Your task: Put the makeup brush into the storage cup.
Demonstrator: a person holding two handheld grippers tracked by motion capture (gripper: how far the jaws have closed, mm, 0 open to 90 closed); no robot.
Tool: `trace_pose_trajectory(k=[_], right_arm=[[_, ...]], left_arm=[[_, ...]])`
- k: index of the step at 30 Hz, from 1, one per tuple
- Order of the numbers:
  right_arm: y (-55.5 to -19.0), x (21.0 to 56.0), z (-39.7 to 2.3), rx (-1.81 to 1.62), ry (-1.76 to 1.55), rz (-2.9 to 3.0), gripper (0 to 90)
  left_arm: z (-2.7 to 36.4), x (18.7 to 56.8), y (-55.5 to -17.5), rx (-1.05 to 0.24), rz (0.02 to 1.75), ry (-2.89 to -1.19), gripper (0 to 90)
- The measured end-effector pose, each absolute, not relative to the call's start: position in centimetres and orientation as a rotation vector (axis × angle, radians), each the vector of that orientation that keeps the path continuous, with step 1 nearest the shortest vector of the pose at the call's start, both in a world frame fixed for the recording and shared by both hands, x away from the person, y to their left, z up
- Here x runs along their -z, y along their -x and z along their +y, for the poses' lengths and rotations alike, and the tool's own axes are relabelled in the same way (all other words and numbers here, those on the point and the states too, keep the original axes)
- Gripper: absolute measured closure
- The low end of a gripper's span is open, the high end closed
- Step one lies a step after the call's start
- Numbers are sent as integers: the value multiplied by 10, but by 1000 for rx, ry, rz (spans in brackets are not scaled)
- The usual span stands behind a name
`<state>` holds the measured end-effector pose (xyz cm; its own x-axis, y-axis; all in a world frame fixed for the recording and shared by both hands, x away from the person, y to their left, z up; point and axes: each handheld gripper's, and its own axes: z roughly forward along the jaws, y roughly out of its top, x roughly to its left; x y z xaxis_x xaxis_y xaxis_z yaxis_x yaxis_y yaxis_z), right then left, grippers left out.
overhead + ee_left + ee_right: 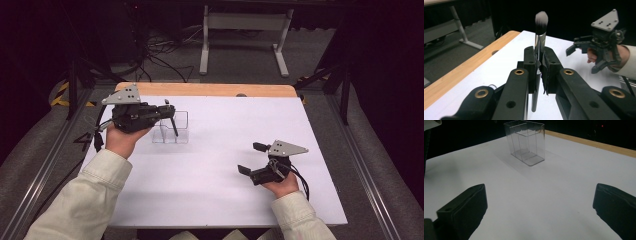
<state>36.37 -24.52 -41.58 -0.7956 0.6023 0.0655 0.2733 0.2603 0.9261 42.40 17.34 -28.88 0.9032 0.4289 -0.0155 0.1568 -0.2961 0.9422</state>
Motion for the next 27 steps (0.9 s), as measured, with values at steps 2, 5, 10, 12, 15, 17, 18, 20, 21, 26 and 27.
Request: trace_pose_trajectory(k=[2, 5, 10, 12, 15, 17, 18, 20, 21, 26, 27], right_arm=[[-363, 416, -246, -1548, -810, 2233, 0], [-363, 417, -249, -1542, -820, 2223, 0], [-362, 418, -252, -1541, -826, 2217, 0], [-362, 418, -253, -1535, -832, 2217, 0], [-361, 419, -254, -1529, -840, 2210, 0], [-362, 419, -256, -1526, -854, 2205, 0], [-362, 419, -256, -1520, -862, 2201, 0], [-362, 419, -258, -1511, -878, 2194, 0], [-363, 420, -259, -1503, -886, 2189, 0], [-363, 420, -262, -1493, -897, 2179, 0], [-363, 420, -262, -1492, -899, 2175, 0]], left_arm=[[174, 288, -426, -292, 435, -1876, 835], [176, 287, -432, -292, 465, -1868, 835], [178, 286, -439, -315, 496, -1861, 835], [179, 287, -442, -317, 515, -1859, 835], [182, 288, -446, -341, 540, -1859, 835], [182, 288, -448, -348, 558, -1858, 835], [182, 288, -449, -353, 565, -1860, 835], [183, 287, -450, -361, 573, -1859, 835], [183, 287, -451, -370, 569, -1864, 834], [183, 285, -455, -388, 603, -1868, 835], [184, 285, -456, -395, 604, -1867, 834]])
